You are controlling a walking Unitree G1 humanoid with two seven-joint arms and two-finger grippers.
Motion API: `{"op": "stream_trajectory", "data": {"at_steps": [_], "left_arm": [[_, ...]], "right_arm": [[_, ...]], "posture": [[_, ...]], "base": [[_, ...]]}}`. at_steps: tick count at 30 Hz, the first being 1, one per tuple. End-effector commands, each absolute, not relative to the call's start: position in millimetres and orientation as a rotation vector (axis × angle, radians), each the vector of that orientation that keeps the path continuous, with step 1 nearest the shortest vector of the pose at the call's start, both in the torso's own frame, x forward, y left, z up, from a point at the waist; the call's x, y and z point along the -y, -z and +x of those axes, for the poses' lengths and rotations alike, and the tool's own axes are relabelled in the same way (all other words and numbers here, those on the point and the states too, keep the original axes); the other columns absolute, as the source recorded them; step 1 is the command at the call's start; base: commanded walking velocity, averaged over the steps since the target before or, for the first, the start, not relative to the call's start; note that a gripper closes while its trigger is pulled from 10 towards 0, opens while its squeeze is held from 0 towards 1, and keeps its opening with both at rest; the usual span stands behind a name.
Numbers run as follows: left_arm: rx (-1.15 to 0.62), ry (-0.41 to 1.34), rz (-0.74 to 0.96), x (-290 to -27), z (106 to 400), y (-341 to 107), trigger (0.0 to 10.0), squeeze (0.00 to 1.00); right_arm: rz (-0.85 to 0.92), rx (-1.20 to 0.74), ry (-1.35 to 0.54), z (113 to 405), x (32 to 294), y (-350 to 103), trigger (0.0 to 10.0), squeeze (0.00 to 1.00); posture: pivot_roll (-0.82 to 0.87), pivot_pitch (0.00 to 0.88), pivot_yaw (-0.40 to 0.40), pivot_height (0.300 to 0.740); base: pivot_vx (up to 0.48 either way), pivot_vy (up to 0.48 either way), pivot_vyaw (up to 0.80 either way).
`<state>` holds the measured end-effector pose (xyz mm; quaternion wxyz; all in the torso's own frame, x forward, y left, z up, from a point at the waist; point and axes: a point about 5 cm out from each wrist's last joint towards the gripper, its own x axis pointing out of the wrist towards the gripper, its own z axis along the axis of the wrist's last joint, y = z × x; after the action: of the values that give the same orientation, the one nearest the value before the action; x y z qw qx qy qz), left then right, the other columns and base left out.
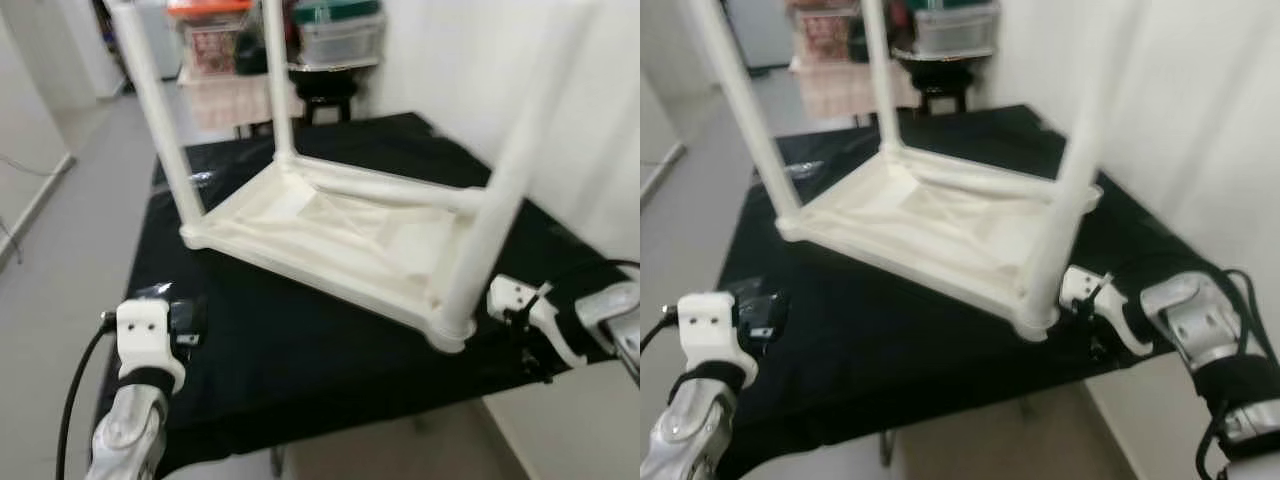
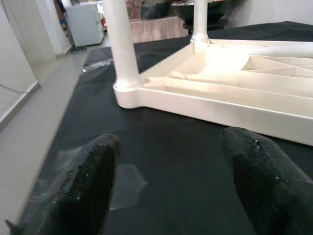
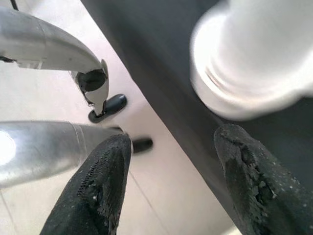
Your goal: Building children table
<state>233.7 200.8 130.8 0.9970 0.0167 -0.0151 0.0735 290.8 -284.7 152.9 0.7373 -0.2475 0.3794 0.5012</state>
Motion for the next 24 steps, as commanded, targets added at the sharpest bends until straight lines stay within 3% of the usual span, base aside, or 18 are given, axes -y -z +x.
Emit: {"op": "stream_trajectory", "data": {"at_steps": [1,4,10,13,14,15,19,20,21,24], "left_arm": [[0.017,-0.167,0.053,-206,231,-129,10.0,0.0],[0.021,-0.19,0.056,-209,232,-130,10.0,0.0],[0.018,-0.177,0.07,-207,232,-130,10.0,0.0],[0.017,-0.17,0.086,-207,233,-130,10.0,0.0],[0.019,-0.166,0.1,-207,234,-131,10.0,0.0],[0.022,-0.166,0.101,-207,234,-132,10.0,0.0],[0.024,-0.167,0.101,-208,235,-133,10.0,0.0],[0.027,-0.17,0.101,-208,235,-134,10.0,0.0],[0.027,-0.17,0.101,-208,235,-134,10.0,0.0],[0.048,-0.175,0.115,-206,236,-139,10.0,0.0]], "right_arm": [[-0.587,-0.794,-1.077,300,280,-158,10.0,0.0],[-0.577,-0.688,-1.029,314,274,-166,10.0,0.0],[-0.374,-0.321,-1.222,328,222,-201,10.0,0.0],[-0.348,-0.292,-1.32,323,211,-204,10.0,0.0],[-0.344,-0.276,-1.51,311,190,-204,10.0,0.0],[-0.365,-0.269,-1.569,308,176,-201,10.0,0.0],[-0.389,-0.253,-1.606,307,162,-198,10.0,0.0],[-0.415,-0.18,-1.61,309,139,-199,10.0,0.0],[-0.415,-0.18,-1.61,309,139,-199,10.0,0.0],[-0.442,0.056,-1.696,298,53,-215,10.0,0.0]], "posture": [[-0.05,0.0,0.005,0.74],[-0.05,0.0,0.005,0.74],[-0.05,0.0,0.014,0.74],[-0.04,0.0,0.016,0.74],[-0.04,0.0,0.016,0.74],[-0.04,0.0,0.017,0.74],[-0.04,0.0,0.017,0.74],[-0.03,0.0,0.015,0.74],[-0.03,0.0,0.015,0.74],[-0.01,0.0,0.008,0.74]], "base": [[0.0,0.0,0.0],[0.0,0.0,0.0],[0.0,0.0,0.0],[0.0,0.0,0.0],[0.0,0.0,0.0],[0.0,0.0,0.0],[0.0,0.0,0.0],[0.0,0.0,0.0],[0.0,0.0,0.0],[0.0,0.0,0.0]]}}
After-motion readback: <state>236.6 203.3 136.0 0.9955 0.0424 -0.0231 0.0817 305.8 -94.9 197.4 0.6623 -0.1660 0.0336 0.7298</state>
